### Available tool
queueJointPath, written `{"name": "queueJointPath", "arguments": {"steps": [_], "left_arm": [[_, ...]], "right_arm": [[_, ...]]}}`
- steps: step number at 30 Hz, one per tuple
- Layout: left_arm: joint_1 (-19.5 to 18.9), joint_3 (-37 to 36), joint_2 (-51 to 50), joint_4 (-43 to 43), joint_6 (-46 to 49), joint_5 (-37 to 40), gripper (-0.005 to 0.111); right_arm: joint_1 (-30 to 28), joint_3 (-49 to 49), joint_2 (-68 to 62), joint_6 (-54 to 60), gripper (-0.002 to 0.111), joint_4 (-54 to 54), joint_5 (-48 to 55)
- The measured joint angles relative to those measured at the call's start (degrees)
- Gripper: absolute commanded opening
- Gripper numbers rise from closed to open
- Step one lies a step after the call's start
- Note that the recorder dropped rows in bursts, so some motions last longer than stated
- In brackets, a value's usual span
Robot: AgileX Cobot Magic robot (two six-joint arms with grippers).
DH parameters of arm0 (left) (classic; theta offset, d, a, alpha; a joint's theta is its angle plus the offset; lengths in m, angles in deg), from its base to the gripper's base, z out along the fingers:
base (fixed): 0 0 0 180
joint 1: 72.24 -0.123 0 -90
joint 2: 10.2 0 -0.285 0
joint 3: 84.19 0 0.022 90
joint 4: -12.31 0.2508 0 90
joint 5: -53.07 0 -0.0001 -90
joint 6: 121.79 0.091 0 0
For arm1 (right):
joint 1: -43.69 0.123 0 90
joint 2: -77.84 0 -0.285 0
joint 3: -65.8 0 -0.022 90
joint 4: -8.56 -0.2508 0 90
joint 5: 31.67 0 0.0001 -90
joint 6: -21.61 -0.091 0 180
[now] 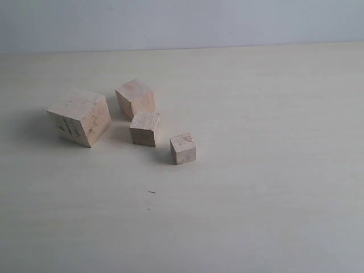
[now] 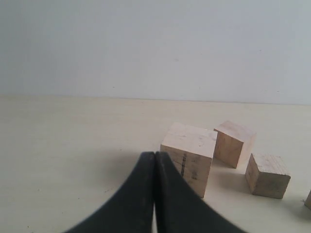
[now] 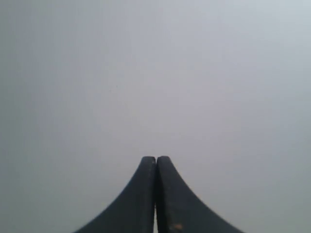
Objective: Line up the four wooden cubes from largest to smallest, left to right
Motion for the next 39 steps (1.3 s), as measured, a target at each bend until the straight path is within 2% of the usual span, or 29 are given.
{"name": "queueJointPath", "arguments": {"steps": [5, 12, 15, 20, 22, 25, 30, 35, 36, 39], "left_arm": [[0.0, 0.0, 0.0, 0.0, 0.0, 0.0, 0.0], [0.0, 0.0, 0.0, 0.0, 0.0, 0.0, 0.0], [0.0, 0.0, 0.0, 0.0, 0.0, 0.0, 0.0], [0.0, 0.0, 0.0, 0.0, 0.0, 0.0, 0.0], [0.0, 0.0, 0.0, 0.0, 0.0, 0.0, 0.0], [0.0, 0.0, 0.0, 0.0, 0.0, 0.0, 0.0], [0.0, 0.0, 0.0, 0.0, 0.0, 0.0, 0.0], [0.0, 0.0, 0.0, 0.0, 0.0, 0.0, 0.0], [0.0, 0.0, 0.0, 0.0, 0.0, 0.0, 0.0], [0.0, 0.0, 0.0, 0.0, 0.0, 0.0, 0.0]], "right_arm": [[0.0, 8.98, -12.02, -0.1, 0.0, 0.1, 1.05], [0.27, 20.48, -41.26, -0.3, 0.0, 0.55, 9.14], [4.17, 25.1, -54.79, -0.5, 0.0, 0.55, 11.13], [17.49, 34.22, -73.61, 0.7, 0.001, 0.55, 12.35], [22.52, 39.4, -80.78, 0.95, 0.007, 0.55, 12.9], [28.45, 48.27, -90.37, 2.58, 0.025, 0.55, 16.43], [35.2, 66.86, -104.47, 7.54, 0.066, 0.55, 24.89], [37.98, 86.47, -115.31, 10.03, 0.099, 0.55, 34.6], [38.52, 90.21, -117.42, 10.97, 0.104, 0.55, 37.01], [40.06, 98.77, -123.26, 15.04, 0.105, -0.39, 43.05]]}}
